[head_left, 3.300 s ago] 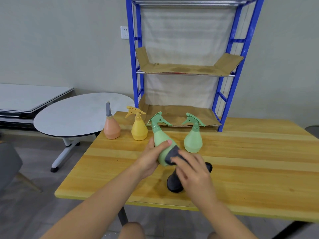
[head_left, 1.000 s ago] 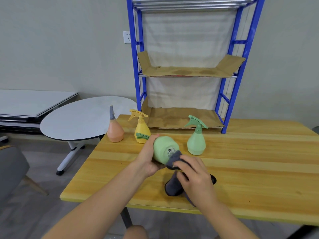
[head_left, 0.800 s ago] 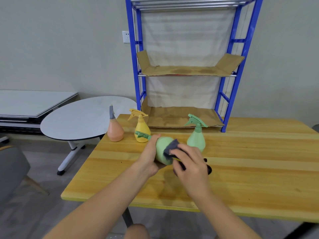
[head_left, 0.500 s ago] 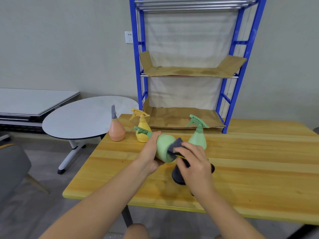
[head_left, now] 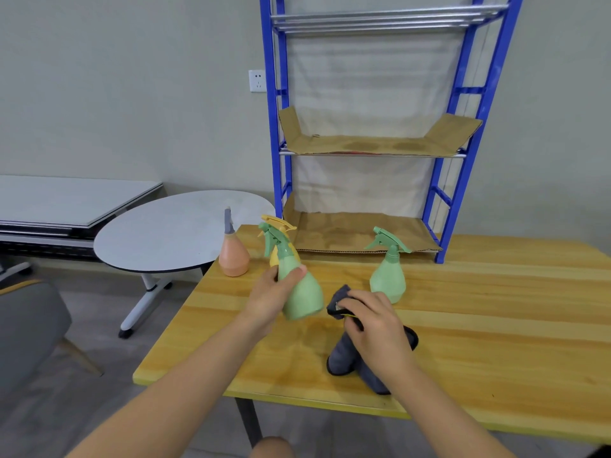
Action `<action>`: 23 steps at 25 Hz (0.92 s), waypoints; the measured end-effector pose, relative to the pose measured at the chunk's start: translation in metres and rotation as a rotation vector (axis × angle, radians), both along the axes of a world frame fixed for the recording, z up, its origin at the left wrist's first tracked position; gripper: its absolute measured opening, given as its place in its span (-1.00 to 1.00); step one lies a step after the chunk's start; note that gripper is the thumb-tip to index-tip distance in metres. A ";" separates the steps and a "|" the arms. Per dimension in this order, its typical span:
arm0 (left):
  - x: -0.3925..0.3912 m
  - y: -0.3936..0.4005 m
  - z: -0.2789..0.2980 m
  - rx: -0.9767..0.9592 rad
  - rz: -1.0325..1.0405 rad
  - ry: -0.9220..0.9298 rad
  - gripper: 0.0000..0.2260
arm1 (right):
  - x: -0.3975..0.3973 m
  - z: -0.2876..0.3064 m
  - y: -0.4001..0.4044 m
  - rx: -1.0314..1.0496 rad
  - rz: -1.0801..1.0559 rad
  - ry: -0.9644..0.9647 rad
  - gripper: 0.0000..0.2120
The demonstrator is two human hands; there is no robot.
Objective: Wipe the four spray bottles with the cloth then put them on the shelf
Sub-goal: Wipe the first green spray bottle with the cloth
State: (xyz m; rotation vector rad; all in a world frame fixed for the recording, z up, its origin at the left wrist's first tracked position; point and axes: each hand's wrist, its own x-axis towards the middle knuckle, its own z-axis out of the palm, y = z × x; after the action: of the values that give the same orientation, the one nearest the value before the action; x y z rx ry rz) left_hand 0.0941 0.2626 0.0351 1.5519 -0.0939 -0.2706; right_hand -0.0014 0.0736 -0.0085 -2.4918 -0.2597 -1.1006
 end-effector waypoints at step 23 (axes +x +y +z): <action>0.083 0.116 -0.062 0.701 0.287 -0.199 -0.07 | 0.055 0.007 0.045 0.040 0.055 0.174 -0.63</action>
State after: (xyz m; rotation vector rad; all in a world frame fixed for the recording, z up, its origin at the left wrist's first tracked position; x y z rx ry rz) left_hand 0.1768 0.3788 -0.0269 2.2588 0.0791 0.0979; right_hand 0.0537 0.1183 -0.0019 -2.5107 -0.2515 -0.8522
